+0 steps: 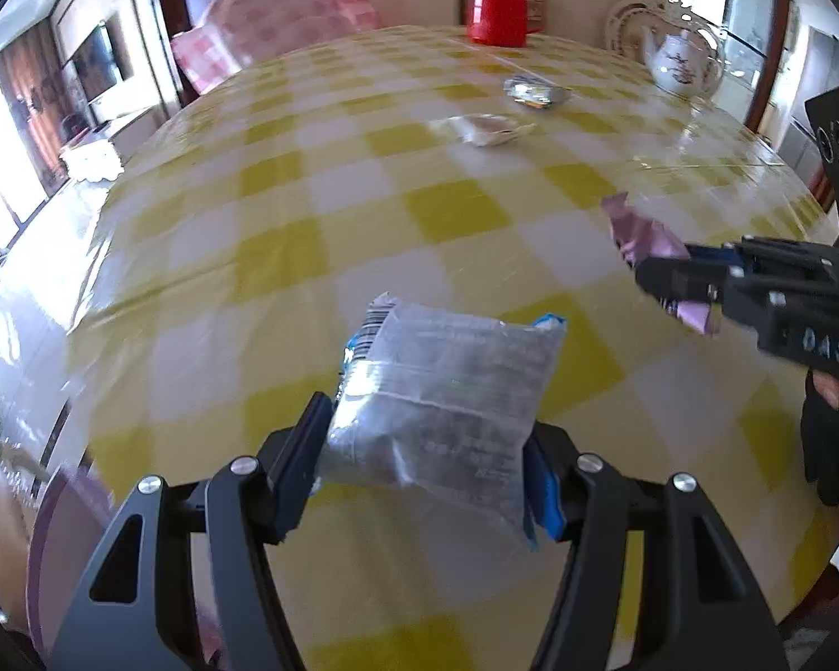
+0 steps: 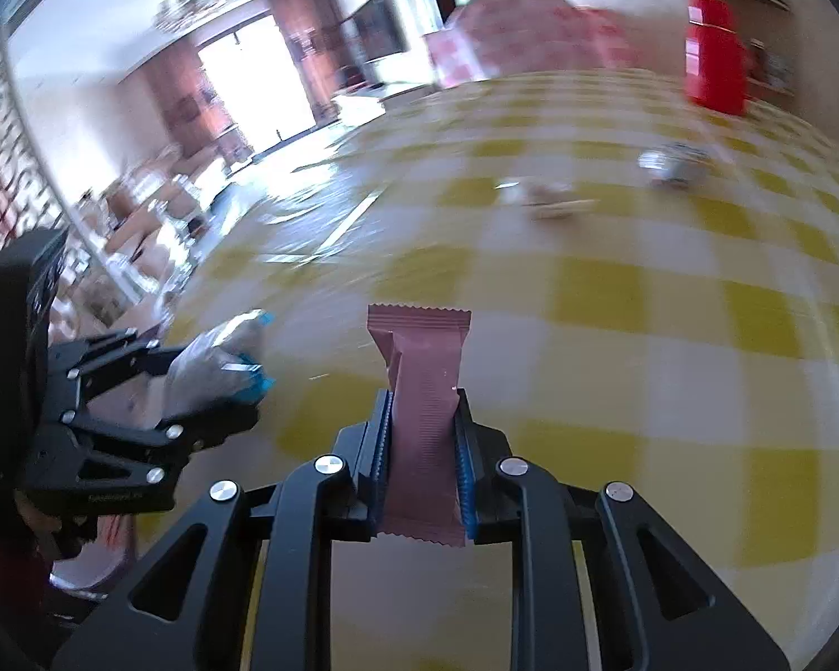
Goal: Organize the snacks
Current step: 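Carry both packets over the purple-rimmed box and open both tools to drop them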
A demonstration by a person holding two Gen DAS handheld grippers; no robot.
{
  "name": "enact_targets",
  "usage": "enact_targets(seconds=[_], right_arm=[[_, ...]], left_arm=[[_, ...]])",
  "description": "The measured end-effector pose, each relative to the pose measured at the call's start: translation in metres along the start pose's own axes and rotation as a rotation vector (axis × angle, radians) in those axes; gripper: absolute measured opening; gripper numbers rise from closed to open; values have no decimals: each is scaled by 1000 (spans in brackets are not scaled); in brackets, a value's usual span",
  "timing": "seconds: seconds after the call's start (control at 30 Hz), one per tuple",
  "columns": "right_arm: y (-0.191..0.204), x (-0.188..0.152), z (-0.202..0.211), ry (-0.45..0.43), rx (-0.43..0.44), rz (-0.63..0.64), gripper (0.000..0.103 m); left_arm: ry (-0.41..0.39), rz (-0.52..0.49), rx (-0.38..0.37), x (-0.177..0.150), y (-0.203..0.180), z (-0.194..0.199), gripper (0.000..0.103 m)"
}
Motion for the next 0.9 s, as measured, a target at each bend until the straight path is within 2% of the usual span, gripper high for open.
enact_targets(seconds=[0.33,0.5,0.7,0.8,0.9], right_arm=[[131,-8,-26,66,161,221,21],[186,-13,-26,77,231,342,21],[240,-33,-33,131,306,462,20],[266,-46,-39,174,353,536,21],[289,-59,-39,208,425,584,22]], left_arm=[[-22,97,88,-48,70,48,63],[-3,112,153,-77,108,77,63],[77,150,193,-121,157,99,63],[128,166,168,-143,180,107,63],[230,134,201,-160,198,104,63]])
Point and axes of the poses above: each gripper's, at about its wrist camera, not at the fingertips, and z roughly against the way its jaws point, y to its left, x to its top, the point moved 4 cm from there along -z, roughly the way its jaws point, and after that the axes turned 5 degrees about z, right-handed, at the moved point
